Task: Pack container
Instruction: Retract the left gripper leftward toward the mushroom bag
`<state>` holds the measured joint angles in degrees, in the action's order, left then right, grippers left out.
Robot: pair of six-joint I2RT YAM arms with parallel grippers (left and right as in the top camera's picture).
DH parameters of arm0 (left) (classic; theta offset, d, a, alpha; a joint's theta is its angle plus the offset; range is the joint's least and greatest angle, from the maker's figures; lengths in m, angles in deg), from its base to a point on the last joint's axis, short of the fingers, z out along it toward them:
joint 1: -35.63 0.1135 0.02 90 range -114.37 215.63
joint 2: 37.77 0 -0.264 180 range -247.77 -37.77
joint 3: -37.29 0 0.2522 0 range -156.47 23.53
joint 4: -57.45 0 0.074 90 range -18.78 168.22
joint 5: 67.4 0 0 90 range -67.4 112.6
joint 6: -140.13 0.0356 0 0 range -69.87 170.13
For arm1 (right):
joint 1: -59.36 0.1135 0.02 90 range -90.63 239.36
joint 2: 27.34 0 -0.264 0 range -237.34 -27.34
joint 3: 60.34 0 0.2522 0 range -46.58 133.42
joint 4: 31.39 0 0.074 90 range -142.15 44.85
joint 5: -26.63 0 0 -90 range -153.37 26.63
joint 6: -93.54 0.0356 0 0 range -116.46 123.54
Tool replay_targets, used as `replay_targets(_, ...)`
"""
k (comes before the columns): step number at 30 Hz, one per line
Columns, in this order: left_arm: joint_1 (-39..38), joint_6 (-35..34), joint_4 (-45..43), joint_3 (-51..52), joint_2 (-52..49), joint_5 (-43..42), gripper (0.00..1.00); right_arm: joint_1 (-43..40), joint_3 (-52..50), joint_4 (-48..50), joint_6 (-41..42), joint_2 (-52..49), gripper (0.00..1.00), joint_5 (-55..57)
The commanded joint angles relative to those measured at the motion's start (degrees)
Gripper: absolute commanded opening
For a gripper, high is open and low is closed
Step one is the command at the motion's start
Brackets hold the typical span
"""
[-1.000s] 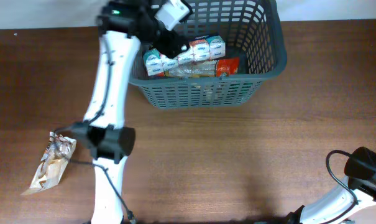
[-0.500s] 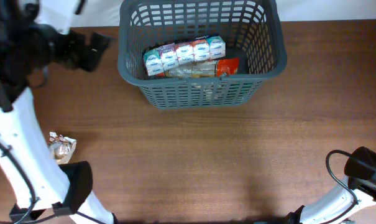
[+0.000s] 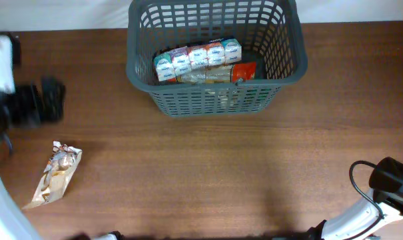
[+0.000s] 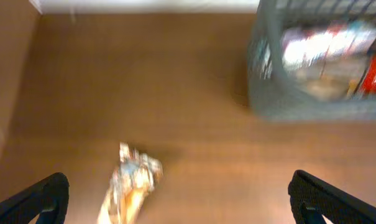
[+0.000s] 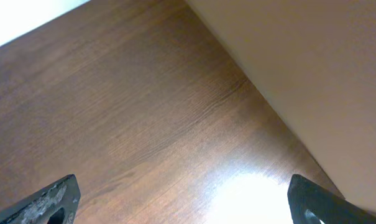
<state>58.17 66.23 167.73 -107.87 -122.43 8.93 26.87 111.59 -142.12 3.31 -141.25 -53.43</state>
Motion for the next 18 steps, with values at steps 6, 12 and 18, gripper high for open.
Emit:
replay_targets(6, 8.39, -3.43, -9.33, 32.74, 14.6, 13.57, 0.99, -0.15, -0.13, -0.33, 0.33, -0.17, 0.99, -0.35)
replay_targets(12, 11.76, -3.45, -12.24, 39.65, 12.24, 22.62, 0.99, -0.15, -0.13, -0.33, 0.33, -0.17, 0.99, -0.33)
replay_targets(18, 11.76, -3.43, -11.39, 39.67, 10.01, 10.75, 0.99, -0.15, -0.13, -0.33, 0.33, -0.17, 0.99, -0.33)
